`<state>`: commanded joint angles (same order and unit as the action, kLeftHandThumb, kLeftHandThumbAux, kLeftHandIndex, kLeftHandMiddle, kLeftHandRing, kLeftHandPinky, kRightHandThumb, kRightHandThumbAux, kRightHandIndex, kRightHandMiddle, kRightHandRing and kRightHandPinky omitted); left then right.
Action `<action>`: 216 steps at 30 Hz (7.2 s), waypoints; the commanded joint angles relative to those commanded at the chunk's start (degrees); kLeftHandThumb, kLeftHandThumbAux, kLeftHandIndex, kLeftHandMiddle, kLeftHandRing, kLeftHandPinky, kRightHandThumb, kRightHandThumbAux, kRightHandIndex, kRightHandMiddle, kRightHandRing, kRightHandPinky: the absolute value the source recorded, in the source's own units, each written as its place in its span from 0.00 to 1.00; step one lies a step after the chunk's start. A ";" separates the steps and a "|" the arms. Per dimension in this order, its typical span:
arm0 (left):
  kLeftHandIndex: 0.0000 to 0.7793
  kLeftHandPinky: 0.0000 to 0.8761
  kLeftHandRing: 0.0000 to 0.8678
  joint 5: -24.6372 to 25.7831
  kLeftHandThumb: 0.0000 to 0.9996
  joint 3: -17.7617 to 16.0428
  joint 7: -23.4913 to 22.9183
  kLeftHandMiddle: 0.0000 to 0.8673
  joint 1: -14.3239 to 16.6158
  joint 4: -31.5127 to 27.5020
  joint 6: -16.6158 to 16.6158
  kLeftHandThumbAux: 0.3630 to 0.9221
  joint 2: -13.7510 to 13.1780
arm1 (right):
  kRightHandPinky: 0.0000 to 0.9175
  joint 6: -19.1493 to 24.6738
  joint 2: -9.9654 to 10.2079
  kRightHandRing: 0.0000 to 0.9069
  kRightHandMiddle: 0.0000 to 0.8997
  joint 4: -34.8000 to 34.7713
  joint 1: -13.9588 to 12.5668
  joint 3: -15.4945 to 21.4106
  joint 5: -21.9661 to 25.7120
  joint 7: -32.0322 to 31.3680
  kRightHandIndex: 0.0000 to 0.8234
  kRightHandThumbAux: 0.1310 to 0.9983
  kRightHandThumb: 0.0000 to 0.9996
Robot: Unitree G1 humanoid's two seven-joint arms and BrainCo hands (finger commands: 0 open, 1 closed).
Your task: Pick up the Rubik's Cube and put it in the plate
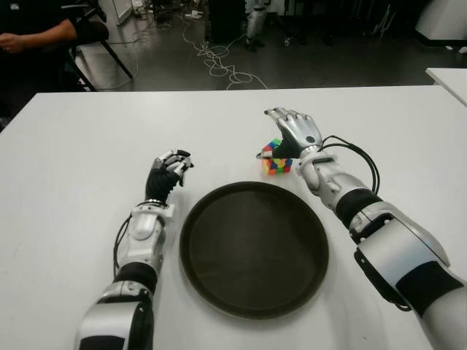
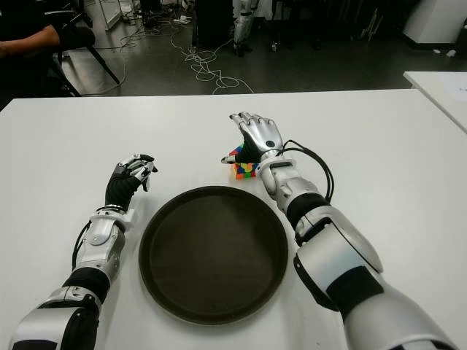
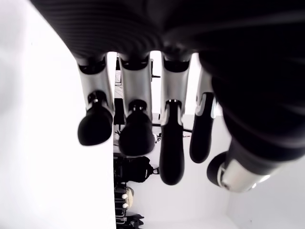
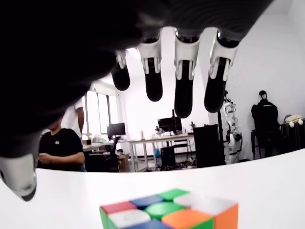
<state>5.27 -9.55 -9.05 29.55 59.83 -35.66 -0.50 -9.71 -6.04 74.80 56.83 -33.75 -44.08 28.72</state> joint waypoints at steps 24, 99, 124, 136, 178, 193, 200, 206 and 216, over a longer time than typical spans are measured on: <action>0.54 0.87 0.88 -0.37 0.86 0.40 1.18 0.65 0.08 -0.01 0.03 0.53 0.22 | 0.32 1.09 1.09 0.23 0.20 0.81 -0.67 -1.67 -0.58 -0.32 0.15 0.47 0.04; 0.54 0.87 0.87 -1.23 0.86 2.07 1.94 0.67 -0.83 -1.72 0.38 0.53 0.12 | 0.41 0.80 -0.35 0.37 0.33 3.83 -4.53 0.88 0.70 -7.00 0.24 0.52 0.11; 0.54 0.88 0.87 -1.42 0.85 2.00 1.75 0.67 -0.91 -1.94 0.50 0.53 0.16 | 0.40 0.13 -0.42 0.36 0.32 3.86 -5.11 0.82 0.61 -6.28 0.24 0.54 0.09; 0.54 0.85 0.87 -1.74 0.85 2.04 2.49 0.68 -1.25 -2.11 0.15 0.53 0.25 | 0.39 -0.17 -0.59 0.33 0.30 3.80 -5.40 1.06 1.00 -5.88 0.23 0.54 0.09; 0.55 0.89 0.89 -0.57 0.86 1.72 1.46 0.66 -1.79 -3.73 1.54 0.52 1.19 | 0.42 -0.30 -0.82 0.39 0.36 3.69 -5.49 0.82 0.89 -6.15 0.28 0.50 0.08; 0.54 0.85 0.86 -1.36 0.85 2.02 1.79 0.68 -2.00 -3.80 0.96 0.53 0.90 | 0.48 -0.45 -1.80 0.49 0.45 3.47 -3.77 -1.14 -0.55 -11.30 0.37 0.50 0.07; 0.54 0.89 0.88 -0.81 0.86 1.84 1.02 0.66 -2.07 -3.98 1.11 0.53 0.99 | 0.51 -0.05 -2.17 0.54 0.52 3.48 -3.16 -3.03 -1.69 -13.36 0.40 0.54 0.07; 0.54 0.88 0.88 -0.93 0.86 1.84 1.19 0.67 -2.12 -4.13 1.30 0.52 0.90 | 0.53 0.46 -2.23 0.57 0.55 3.45 -2.65 -3.51 -1.57 -15.19 0.40 0.55 0.07; 0.54 0.85 0.86 -1.17 0.85 1.94 1.47 0.68 -2.30 -4.54 1.52 0.53 0.78 | 0.51 1.71 -2.25 0.54 0.52 3.45 -1.80 -4.96 -2.02 -18.85 0.38 0.51 0.03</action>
<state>4.10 -7.60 -7.58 27.25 55.29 -34.14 0.28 -8.00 -8.28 78.25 55.04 -38.71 -46.10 9.87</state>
